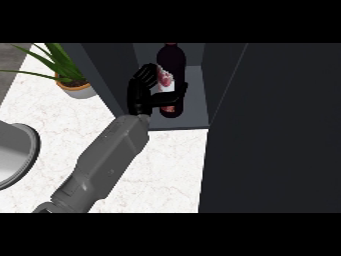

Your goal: Pick up the wine, place it into the cabinet and close the cabinet

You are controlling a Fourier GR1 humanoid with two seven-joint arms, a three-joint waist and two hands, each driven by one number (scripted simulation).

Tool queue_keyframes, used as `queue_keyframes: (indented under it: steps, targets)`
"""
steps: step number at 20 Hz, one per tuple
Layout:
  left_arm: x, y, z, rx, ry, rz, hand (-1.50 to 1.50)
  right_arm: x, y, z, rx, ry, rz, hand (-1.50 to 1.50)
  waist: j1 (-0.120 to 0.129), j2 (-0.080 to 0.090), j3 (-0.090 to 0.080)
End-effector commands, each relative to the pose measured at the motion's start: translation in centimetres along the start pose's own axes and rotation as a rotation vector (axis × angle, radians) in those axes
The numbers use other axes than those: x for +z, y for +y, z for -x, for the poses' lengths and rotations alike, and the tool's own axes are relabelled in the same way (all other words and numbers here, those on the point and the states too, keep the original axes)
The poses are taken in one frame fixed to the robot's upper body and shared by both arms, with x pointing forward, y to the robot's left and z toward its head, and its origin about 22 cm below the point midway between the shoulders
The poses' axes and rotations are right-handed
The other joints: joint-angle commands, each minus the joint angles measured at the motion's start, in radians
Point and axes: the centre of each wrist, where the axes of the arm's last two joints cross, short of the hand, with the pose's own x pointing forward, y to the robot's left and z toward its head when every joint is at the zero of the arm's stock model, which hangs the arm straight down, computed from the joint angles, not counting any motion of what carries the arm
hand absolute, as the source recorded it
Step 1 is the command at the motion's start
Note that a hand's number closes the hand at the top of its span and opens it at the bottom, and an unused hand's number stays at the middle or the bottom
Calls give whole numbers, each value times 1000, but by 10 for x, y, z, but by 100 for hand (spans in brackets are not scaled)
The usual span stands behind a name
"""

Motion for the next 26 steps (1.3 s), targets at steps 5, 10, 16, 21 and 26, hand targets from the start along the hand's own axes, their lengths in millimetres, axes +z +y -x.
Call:
queue_keyframes:
  steps: [5, 10, 16, 21, 26]
  targets:
    - [-28, -12, -28, -108, -72, -55, 150, 23, 5, -33, -69, -59, -29, -150, -6, -3, 1]
    - [-42, 6, -35, -277, -120, -150, 150, 22, 2, -28, -74, -52, -43, -150, -13, -1, 2]
    - [-58, 21, -51, -414, -117, -186, -150, 15, 4, -16, -86, -59, -47, -150, -14, 4, 2]
    - [-54, 17, -42, -431, -110, -204, -150, 27, 4, -27, -81, -68, -71, -150, -34, 8, 1]
    - [-55, 35, -37, -465, -97, -223, -150, 24, 9, -26, -78, -53, -47, -150, -25, 8, 0]
